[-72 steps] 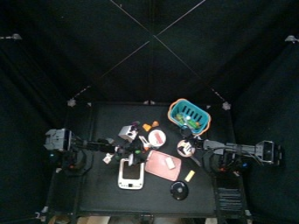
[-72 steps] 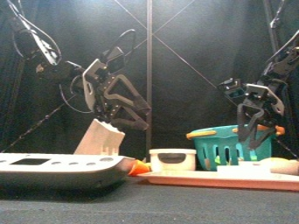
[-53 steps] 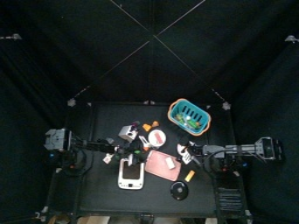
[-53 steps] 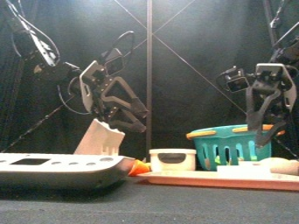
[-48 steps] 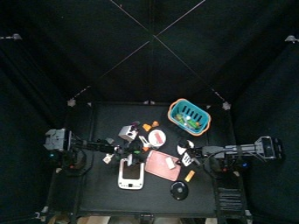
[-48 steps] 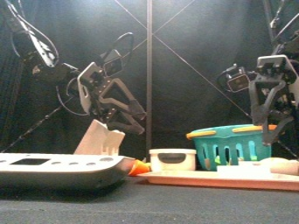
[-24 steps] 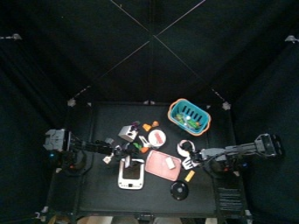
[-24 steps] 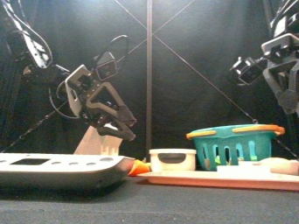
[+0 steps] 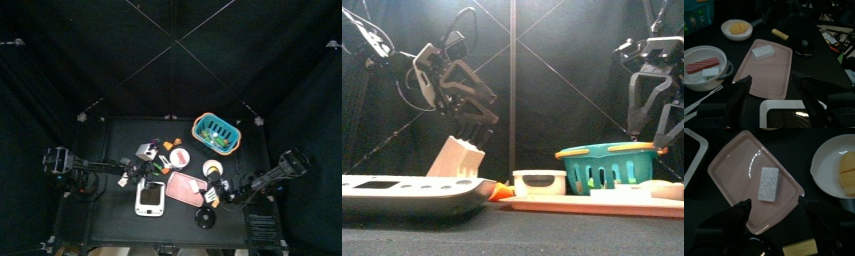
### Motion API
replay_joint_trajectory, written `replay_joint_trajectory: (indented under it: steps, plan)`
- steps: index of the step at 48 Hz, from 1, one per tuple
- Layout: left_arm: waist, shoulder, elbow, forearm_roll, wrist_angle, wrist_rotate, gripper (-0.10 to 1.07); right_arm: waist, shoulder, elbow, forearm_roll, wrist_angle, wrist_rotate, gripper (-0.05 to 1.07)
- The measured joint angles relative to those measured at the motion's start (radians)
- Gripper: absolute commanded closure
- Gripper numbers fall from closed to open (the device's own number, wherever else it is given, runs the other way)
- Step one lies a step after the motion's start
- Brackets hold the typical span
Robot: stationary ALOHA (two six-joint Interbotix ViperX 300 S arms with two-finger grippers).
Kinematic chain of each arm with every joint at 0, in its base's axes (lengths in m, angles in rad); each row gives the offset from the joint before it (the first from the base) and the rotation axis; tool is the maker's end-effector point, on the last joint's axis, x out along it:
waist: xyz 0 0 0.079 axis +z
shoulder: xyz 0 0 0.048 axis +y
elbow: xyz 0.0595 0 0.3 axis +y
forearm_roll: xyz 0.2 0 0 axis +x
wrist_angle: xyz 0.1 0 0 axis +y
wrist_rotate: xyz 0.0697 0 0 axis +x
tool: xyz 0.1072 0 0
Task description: Grab rice
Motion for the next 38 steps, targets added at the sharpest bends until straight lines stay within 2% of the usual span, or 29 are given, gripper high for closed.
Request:
replay_joint_trajectory:
  steps: [6,18,28,38]
  plan:
    - [0.009,-0.02,0.026,-0.002,0.0,-0.002,0.0,0.029,0.14,-0.044,-0.087,0.032,0.081,0.0]
    - [0.008,-0.021,0.049,-0.037,0.0,0.0,0.0,0.038,0.376,-0.186,-0.077,0.158,0.055,0.0]
    - [0.008,-0.021,0.051,-0.04,0.0,0.0,0.0,0.041,0.431,-0.21,-0.041,0.192,0.051,0.0]
    - [0.008,-0.021,0.054,-0.04,0.0,0.0,0.0,0.017,0.445,-0.206,-0.043,0.115,0.051,0.0]
